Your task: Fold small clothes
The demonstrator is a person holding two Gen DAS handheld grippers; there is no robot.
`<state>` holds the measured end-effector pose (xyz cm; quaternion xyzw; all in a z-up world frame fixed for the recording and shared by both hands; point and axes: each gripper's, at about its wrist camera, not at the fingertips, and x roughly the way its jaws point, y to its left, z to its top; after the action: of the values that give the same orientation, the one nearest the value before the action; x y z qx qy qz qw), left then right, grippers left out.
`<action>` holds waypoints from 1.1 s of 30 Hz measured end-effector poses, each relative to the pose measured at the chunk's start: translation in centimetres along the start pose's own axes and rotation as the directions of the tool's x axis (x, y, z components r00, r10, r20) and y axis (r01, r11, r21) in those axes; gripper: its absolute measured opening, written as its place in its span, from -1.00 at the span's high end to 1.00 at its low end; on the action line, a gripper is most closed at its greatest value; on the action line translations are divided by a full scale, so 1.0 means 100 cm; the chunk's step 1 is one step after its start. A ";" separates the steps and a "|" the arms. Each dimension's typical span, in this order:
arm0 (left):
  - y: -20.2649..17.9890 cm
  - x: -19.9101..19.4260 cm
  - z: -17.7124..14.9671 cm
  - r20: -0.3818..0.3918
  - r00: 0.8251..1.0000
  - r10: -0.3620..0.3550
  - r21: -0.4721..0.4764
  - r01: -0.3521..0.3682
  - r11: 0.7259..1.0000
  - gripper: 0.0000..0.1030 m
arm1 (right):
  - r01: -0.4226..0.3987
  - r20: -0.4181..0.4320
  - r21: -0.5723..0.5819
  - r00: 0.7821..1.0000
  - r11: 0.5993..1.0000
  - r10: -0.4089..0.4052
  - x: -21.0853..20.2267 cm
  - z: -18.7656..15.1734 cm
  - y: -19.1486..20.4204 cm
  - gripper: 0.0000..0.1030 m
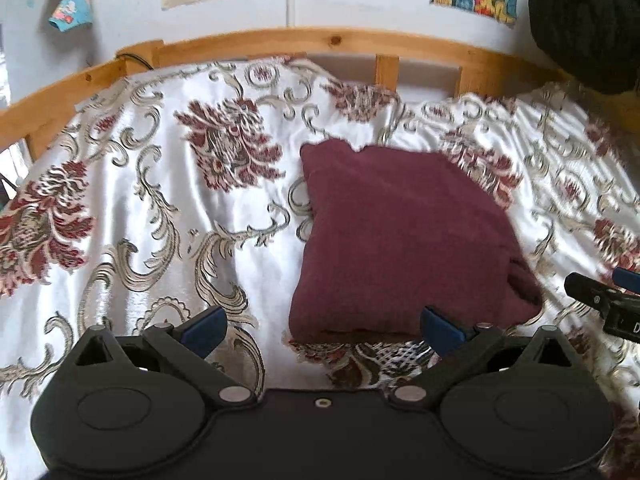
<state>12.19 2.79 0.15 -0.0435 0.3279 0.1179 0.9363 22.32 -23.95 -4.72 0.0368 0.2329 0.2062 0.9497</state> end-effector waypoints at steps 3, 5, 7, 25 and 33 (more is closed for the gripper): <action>-0.004 -0.019 -0.001 0.027 1.000 0.013 -0.014 -0.013 1.000 -0.99 | -0.022 0.033 0.031 0.999 0.999 0.021 -0.020 0.010 0.002 -0.99; -0.005 -0.031 -0.001 0.040 0.999 0.024 -0.020 -0.023 1.000 -0.99 | -0.038 0.056 0.038 0.998 0.999 0.036 -0.034 0.014 0.005 -0.99; -0.005 -0.045 -0.002 0.061 0.998 0.031 -0.030 -0.029 0.999 -0.99 | -0.059 0.073 0.037 0.996 0.998 0.056 -0.048 0.018 0.009 -0.99; 0.004 -0.130 -0.025 0.201 0.980 -0.007 -0.025 0.012 1.000 -0.99 | -0.093 0.206 0.087 0.976 0.992 0.074 -0.168 0.004 0.020 -0.99; 0.011 -0.132 -0.041 0.228 0.974 -0.012 -0.021 0.018 1.000 -0.99 | -0.051 0.257 0.086 0.966 0.995 0.027 -0.190 -0.015 0.023 -0.99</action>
<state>-0.55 0.69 5.19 -0.0428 0.2167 0.1188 0.9680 5.46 -29.70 2.45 0.1111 0.1172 0.2075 0.9648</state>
